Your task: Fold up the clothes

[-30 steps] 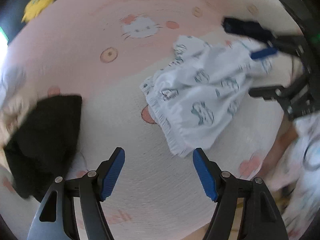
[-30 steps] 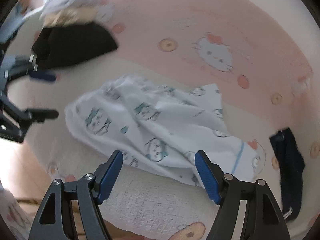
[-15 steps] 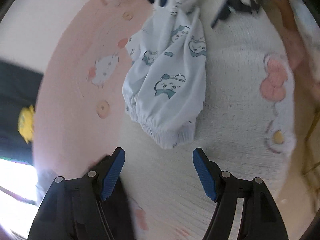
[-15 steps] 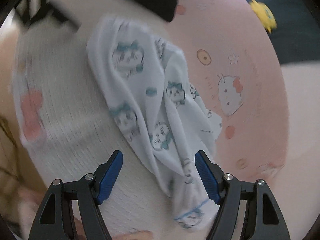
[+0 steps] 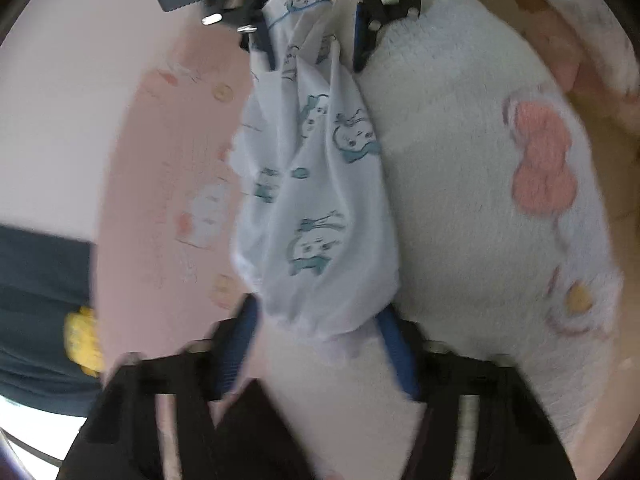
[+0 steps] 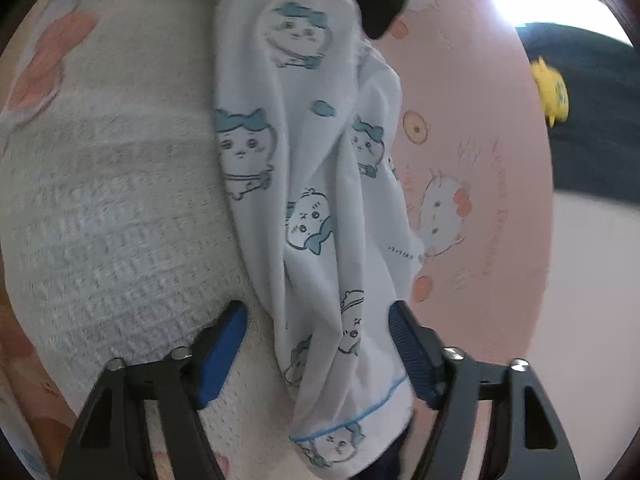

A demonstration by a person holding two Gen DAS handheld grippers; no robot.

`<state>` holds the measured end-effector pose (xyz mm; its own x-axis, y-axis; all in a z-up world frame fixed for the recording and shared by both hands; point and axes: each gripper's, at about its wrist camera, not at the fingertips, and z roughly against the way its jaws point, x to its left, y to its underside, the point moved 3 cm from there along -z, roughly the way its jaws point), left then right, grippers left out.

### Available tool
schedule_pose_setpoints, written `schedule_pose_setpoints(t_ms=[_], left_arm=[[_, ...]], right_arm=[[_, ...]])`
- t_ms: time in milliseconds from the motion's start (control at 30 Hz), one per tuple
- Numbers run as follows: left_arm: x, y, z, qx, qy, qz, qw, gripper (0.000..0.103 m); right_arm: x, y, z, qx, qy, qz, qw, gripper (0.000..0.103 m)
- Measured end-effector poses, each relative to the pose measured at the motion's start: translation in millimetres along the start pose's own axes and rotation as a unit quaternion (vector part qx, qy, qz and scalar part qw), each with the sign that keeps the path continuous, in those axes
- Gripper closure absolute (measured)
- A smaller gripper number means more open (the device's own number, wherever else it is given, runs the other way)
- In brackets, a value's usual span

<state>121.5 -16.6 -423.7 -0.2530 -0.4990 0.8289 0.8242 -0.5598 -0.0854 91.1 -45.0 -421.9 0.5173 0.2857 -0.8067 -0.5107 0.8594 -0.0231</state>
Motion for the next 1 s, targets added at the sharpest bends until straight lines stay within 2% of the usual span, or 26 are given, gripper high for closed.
schedule_pose_setpoints(t_ms=[67, 100, 133, 167, 200, 267, 400, 500, 567, 633, 700, 833, 967, 1000], left_arm=[[10.2, -4.3, -4.8, 0.012, 0.038, 0.041, 0.9983, 0.079], [18.0, -7.2, -7.6, 0.017, 0.057, 0.071, 0.9957, 0.081], [24.6, -8.8, -11.0, 0.025, 0.064, 0.095, 0.9931, 0.081], [31.4, -10.5, -14.4, 0.032, 0.073, 0.120, 0.9896, 0.081], [39.4, -12.1, -17.4, 0.037, 0.085, 0.147, 0.9848, 0.081], [55.0, -13.7, -20.9, 0.040, 0.100, 0.194, 0.9750, 0.082], [85.5, -13.4, -18.8, 0.038, 0.130, 0.300, 0.9443, 0.082], [118.7, -3.5, -27.7, 0.033, 0.155, 0.371, 0.9151, 0.082], [136.8, -0.8, -32.7, 0.026, 0.166, 0.410, 0.8964, 0.082], [145.8, 4.2, -26.8, 0.019, 0.167, 0.438, 0.8831, 0.082], [161.1, 7.0, -41.9, 0.024, 0.165, 0.450, 0.8773, 0.085], [178.7, 9.3, -69.8, 0.035, 0.173, 0.464, 0.8680, 0.086], [180.1, 5.3, -88.5, 0.049, 0.161, 0.443, 0.8806, 0.086], [179.5, 4.9, -90.5, 0.052, 0.163, 0.444, 0.8794, 0.086]], right_arm=[[-7.2, -0.6, -3.8, 0.005, -0.035, -0.033, 0.999, 0.064], [-10.5, -1.0, -5.3, 0.008, -0.051, -0.049, 0.997, 0.074], [-13.8, -1.5, -6.8, 0.010, -0.067, -0.064, 0.996, 0.079], [-17.1, -2.0, -8.2, 0.012, -0.083, -0.079, 0.993, 0.091], [-21.3, -3.3, -10.0, 0.016, -0.100, -0.097, 0.990, 0.096], [-32.1, -5.5, -11.4, 0.017, -0.114, -0.127, 0.985, 0.096], [-68.6, -2.7, -7.4, 0.001, -0.126, -0.217, 0.968, 0.096], [-91.1, 1.5, -9.8, -0.006, -0.124, -0.279, 0.952, 0.096], [-111.8, 3.4, -21.6, -0.006, -0.131, -0.322, 0.937, 0.096], [-122.1, 12.6, -28.8, -0.004, -0.134, -0.359, 0.924, 0.096], [-136.2, 19.8, -36.0, -0.006, -0.140, -0.394, 0.908, 0.096], [-152.2, 26.2, -57.0, 0.000, -0.139, -0.414, 0.900, 0.096], [-148.7, 22.8, -63.5, 0.022, -0.144, -0.420, 0.896, 0.096], [-146.5, 22.0, -66.7, 0.032, -0.145, -0.419, 0.896, 0.096]])
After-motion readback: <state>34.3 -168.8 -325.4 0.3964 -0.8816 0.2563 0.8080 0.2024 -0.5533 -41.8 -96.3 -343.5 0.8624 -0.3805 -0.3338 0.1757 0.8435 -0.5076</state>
